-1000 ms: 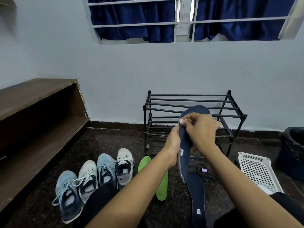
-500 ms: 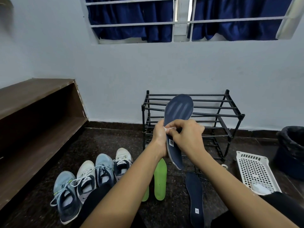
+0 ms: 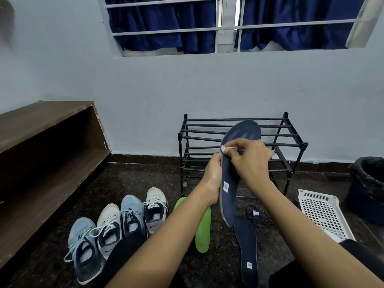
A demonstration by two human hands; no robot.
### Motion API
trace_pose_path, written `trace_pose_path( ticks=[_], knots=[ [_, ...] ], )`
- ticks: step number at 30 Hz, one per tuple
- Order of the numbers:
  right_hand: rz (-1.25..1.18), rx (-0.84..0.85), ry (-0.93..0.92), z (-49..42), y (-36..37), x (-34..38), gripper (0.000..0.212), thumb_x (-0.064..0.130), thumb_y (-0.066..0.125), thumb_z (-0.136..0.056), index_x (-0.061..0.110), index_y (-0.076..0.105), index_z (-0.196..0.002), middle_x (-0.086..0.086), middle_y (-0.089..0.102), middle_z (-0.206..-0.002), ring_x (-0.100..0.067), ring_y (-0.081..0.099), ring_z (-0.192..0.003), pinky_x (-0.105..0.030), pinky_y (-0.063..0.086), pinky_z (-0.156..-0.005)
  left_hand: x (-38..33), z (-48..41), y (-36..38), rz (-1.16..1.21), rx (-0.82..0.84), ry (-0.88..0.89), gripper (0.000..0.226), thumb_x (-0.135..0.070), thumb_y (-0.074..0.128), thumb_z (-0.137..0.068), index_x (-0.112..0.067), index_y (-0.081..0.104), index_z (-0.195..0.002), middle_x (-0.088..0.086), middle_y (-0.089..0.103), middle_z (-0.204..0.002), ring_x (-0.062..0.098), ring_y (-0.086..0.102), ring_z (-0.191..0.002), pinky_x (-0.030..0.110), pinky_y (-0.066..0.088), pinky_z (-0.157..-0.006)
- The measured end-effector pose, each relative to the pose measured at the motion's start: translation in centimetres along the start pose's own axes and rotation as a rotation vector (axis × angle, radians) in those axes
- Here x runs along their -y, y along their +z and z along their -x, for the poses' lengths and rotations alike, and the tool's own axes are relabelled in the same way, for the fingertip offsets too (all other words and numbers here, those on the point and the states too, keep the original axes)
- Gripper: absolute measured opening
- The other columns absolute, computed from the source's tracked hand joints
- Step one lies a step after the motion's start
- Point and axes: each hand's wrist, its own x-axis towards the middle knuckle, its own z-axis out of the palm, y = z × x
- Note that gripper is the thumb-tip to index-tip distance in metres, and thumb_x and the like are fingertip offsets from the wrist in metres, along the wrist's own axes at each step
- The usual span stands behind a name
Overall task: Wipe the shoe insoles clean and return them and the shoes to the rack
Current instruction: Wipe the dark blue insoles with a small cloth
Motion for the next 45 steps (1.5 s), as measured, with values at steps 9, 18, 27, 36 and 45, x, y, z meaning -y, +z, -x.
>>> trace_pose_path(
  ticks=[9,18,27,36,45],
  knots=[
    [-0.018,0.153,-0.096,2.2,0.8,1.6,0.002,0.034,0.068,-0.082,0.036,0.069,-0.081,0.012,0.068,-0.077,-0.018,0.056,-0.095,-0.033,0.02,-0.073,-2.5,-0.3,-1.3,0.036,-0.14,0.018,0.063,-0.05,0.025,-0.101,-0.006,0.069,-0.091,0.013,0.07,-0.077,0.027,0.066,-0.074,0.033,0.051,-0.07],
    [0.017,0.116,-0.069,2.1,1.1,0.9,0.002,0.036,0.068,-0.081,0.038,0.069,-0.081,0.013,0.064,-0.076,-0.015,0.052,-0.096,-0.033,0.016,-0.072,-2.0,-0.4,-1.1,0.057,-0.113,-0.043,0.065,-0.055,0.028,-0.101,-0.005,0.069,-0.091,0.012,0.071,-0.072,0.026,0.066,-0.071,0.032,0.052,-0.068],
    [0.048,0.015,-0.033,0.5,0.5,0.2,0.006,0.033,0.066,-0.084,0.034,0.071,-0.088,0.01,0.066,-0.081,-0.019,0.05,-0.101,-0.034,0.018,-0.076,-0.9,-0.2,-0.5,0.043,-0.005,-0.018,0.04,-0.029,0.036,-0.099,-0.01,0.066,-0.081,0.006,0.067,-0.067,0.019,0.063,-0.061,0.024,0.049,-0.054],
    [0.072,0.179,-0.112,2.4,0.6,1.6,0.006,0.034,0.068,-0.083,0.036,0.071,-0.088,0.01,0.067,-0.086,-0.017,0.046,-0.102,-0.032,0.016,-0.073,-2.8,-0.2,-1.6,0.041,-0.096,0.041,0.049,-0.039,0.031,-0.099,-0.008,0.067,-0.088,0.009,0.068,-0.079,0.022,0.064,-0.069,0.028,0.051,-0.063],
    [0.206,0.085,-0.126,2.5,1.1,0.8,0.01,0.036,0.065,-0.084,0.038,0.072,-0.091,0.008,0.062,-0.08,-0.017,0.045,-0.099,-0.036,0.017,-0.076,-1.3,-0.7,-1.5,0.007,-0.111,-0.019,0.069,-0.06,0.024,-0.099,-0.008,0.07,-0.095,0.012,0.072,-0.077,0.025,0.067,-0.075,0.032,0.053,-0.069]
  ],
)
